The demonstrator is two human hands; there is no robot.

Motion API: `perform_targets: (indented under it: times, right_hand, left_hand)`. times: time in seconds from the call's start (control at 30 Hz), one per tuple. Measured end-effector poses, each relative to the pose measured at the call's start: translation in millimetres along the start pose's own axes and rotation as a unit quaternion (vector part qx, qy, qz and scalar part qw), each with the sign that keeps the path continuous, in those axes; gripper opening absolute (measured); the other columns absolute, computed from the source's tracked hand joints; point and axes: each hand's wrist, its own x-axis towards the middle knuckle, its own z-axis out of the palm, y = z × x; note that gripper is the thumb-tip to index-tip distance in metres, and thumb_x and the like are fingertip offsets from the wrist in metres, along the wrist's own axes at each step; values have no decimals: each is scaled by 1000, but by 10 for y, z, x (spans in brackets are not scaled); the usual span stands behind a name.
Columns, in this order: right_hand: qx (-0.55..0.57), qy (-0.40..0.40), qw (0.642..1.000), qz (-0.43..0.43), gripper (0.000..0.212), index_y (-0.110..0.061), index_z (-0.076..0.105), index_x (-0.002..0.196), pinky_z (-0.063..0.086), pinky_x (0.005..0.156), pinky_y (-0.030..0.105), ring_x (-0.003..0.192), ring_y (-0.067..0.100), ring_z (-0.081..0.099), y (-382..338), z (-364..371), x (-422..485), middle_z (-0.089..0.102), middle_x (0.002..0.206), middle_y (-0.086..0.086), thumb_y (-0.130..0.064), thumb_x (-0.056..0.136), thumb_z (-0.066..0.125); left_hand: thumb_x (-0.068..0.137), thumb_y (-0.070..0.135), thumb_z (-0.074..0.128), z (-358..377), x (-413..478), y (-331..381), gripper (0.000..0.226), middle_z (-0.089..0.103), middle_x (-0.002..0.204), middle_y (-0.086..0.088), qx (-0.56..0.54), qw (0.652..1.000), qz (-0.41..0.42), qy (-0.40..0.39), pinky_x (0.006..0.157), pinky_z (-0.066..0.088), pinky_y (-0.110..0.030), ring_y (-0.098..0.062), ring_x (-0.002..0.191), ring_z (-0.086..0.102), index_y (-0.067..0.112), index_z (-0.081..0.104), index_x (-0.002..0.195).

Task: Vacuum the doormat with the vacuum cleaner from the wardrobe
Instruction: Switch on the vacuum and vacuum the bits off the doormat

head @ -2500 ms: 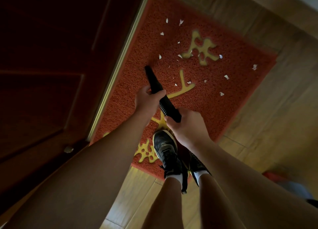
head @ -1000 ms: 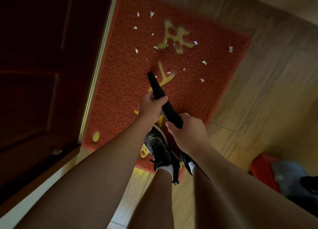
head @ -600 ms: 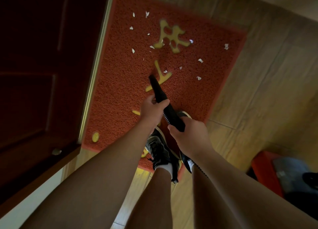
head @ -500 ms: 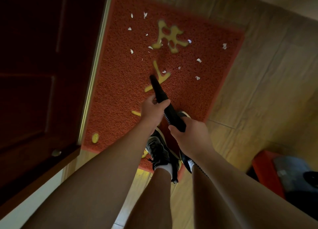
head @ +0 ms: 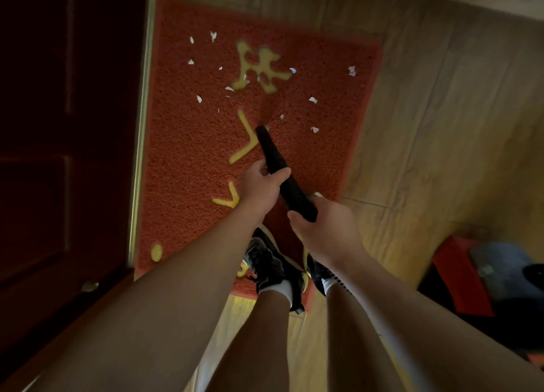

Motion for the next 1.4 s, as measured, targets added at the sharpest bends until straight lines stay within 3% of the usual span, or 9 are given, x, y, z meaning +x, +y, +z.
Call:
perform_targets:
  times: [0.07, 0.17, 0.27, 0.4, 0.6, 0.87, 0.97, 1.2, 1.4]
  right_hand:
    - [0, -1, 1000, 2, 25, -19, 59, 83, 40, 45, 33, 51, 21, 55, 20, -27, -14, 60, 63, 1, -42, 94, 62]
    - [4, 16, 1000, 7, 28, -21, 56, 78, 34, 43, 30, 47, 17, 50, 64, -63, -28, 58, 61, 0, -43, 94, 62]
    - [7, 19, 1000, 18, 30, -21, 54, 75, 30, 43, 26, 44, 13, 45, 104, -96, -16, 55, 59, -2, -43, 94, 62]
    - [15, 19, 1000, 17, 30, -21, 54, 77, 30, 43, 26, 45, 14, 46, 123, -141, 14, 56, 61, -1, -43, 95, 62]
    - [34, 17, 999, 16, 28, -21, 56, 78, 33, 44, 30, 47, 16, 47, 191, -198, -16, 57, 62, 0, -44, 95, 61]
    - [33, 21, 999, 21, 28, -19, 58, 78, 35, 44, 31, 49, 17, 50, 345, -324, -64, 59, 61, 1, -42, 93, 62]
    - [29, 23, 999, 32, 26, -19, 61, 82, 35, 44, 30, 52, 20, 55, 394, -384, -97, 61, 63, 1, -43, 93, 62]
    - [44, 20, 998, 35, 23, -21, 61, 82, 32, 44, 22, 49, 14, 52, 525, -527, -159, 59, 60, -2, -40, 94, 62]
    - [55, 29, 997, 45, 25, -21, 60, 77, 35, 45, 28, 48, 16, 54, 643, -637, -150, 58, 57, -3, -41, 93, 63]
  left_hand:
    - [91, 33, 73, 35, 3, 2, 41, 66, 120, 3, 13, 1000, 4, -9, 101, 53, -50, -24, 113, 64, 21, 62, 128]
    - [93, 32, 72, 88, 16, 42, 16, 66, 109, 11, 28, 999, 12, -31, 100, 53, -50, -22, 109, 65, 34, 65, 107]
    - [94, 28, 72, 158, 45, 105, 20, 62, 102, 17, 38, 998, 20, -38, 101, 52, -49, -21, 108, 63, 40, 57, 95]
    - [94, 28, 71, 206, 66, 155, 14, 68, 108, 7, 54, 997, 36, -42, 94, 54, -42, -19, 105, 65, 33, 62, 103]
    - [94, 24, 71, 305, 41, 161, 14, 68, 102, 9, 57, 997, 40, -36, 77, 49, -26, -15, 100, 66, 28, 63, 105]
    - [93, 23, 72, 508, -25, 122, 20, 72, 106, 3, 55, 998, 26, -32, 87, 56, -36, -17, 100, 68, 19, 68, 113]
    - [93, 22, 71, 599, -65, 119, 22, 71, 106, 2, 61, 997, 25, -32, 85, 55, -33, -16, 100, 68, 16, 69, 115]
    - [92, 21, 73, 801, -121, 112, 30, 72, 109, 0, 60, 997, 20, -32, 91, 57, -38, -17, 100, 69, 12, 69, 120]
    - [92, 21, 72, 993, -142, 155, 34, 70, 110, 1, 72, 997, 24, -34, 81, 53, -27, -15, 99, 67, 11, 67, 124]
